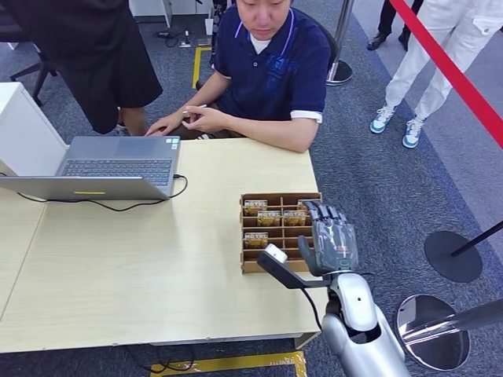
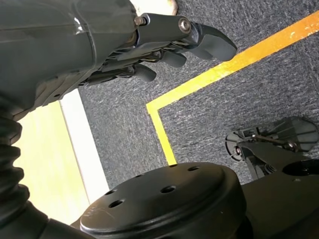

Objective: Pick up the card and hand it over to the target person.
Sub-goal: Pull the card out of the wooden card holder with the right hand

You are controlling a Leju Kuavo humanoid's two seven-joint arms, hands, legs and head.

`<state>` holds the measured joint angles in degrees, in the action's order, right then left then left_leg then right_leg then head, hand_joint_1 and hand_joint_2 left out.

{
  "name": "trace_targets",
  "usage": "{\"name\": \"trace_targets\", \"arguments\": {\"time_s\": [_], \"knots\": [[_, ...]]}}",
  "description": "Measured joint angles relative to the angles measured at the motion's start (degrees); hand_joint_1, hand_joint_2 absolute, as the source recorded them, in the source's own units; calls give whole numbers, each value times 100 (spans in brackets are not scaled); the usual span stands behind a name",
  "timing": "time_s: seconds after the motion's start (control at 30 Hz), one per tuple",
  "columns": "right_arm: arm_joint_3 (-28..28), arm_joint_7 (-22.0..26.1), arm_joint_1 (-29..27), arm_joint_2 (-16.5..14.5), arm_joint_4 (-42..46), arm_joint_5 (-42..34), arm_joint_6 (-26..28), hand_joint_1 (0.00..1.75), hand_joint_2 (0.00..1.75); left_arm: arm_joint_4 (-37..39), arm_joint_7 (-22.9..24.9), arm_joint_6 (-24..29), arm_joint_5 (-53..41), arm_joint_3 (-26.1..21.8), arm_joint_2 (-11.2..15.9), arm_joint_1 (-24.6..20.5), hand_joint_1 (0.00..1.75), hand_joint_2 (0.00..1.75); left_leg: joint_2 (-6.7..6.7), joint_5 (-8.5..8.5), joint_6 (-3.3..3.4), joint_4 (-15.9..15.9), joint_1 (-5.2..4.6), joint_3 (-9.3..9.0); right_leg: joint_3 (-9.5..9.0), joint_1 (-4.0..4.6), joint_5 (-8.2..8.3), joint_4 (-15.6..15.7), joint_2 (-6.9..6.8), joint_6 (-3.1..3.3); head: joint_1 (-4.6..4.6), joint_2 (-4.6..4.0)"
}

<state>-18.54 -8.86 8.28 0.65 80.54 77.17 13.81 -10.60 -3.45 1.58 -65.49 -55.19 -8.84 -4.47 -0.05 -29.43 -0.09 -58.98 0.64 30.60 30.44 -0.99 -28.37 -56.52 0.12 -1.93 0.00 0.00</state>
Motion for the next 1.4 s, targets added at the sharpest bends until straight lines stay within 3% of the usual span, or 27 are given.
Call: {"name": "trace_targets", "arguments": {"time_s": [0.23, 0.37, 0.53, 0.67, 0.83, 1.03, 1.4], "knots": [[-93, 72, 295, -39, -358, -148, -6, 109, 175, 0, 10, 2, 4, -26, 9, -4, 0, 175, 4, 2, 1, 1, 0, -1, 0, 0, 2, 1, 3, 1, 0, 0], [-127, 92, 383, -64, -444, -185, -13, 88, 175, 1, 17, 4, 13, -44, 4, -6, 0, 175, 3, 2, 2, 0, 0, 1, 1, 0, 2, -1, 3, 1, 0, 0], [-109, 99, 443, -78, -536, -244, 7, 76, 175, 1, 28, 9, 16, -59, -3, -6, 0, 175, -1, 2, 2, 0, -1, 1, 0, -1, 0, -1, -2, 1, 0, 0], [-79, 101, 436, -60, -505, -269, 47, 53, 175, -1, 29, 13, 15, -70, -2, -6, 0, 175, -4, 2, 2, -1, -1, 1, -1, 0, -1, -1, -4, 1, 0, 0], [-62, 102, 426, -55, -468, -282, 64, 55, 175, 0, 28, 14, 12, -73, -1, -6, 0, 175, -6, 1, 2, -2, -1, 3, 0, -1, -2, -3, -7, 0, 0, 0], [-21, 116, 444, -40, -456, -318, 84, 79, 175, -1, 14, 14, 2, -82, 1, -7, 0, 175, -7, 1, 2, -3, -1, 3, 1, -1, -3, -4, -8, 0, 0, 0], [43, 122, 563, -59, -765, -389, 83, 84, 175, 0, 14, 1, -11, -83, -9, -5, 0, 175, -4, 2, 2, -2, -1, 3, 1, -1, -1, -3, -5, 0, 0, 0]]}}
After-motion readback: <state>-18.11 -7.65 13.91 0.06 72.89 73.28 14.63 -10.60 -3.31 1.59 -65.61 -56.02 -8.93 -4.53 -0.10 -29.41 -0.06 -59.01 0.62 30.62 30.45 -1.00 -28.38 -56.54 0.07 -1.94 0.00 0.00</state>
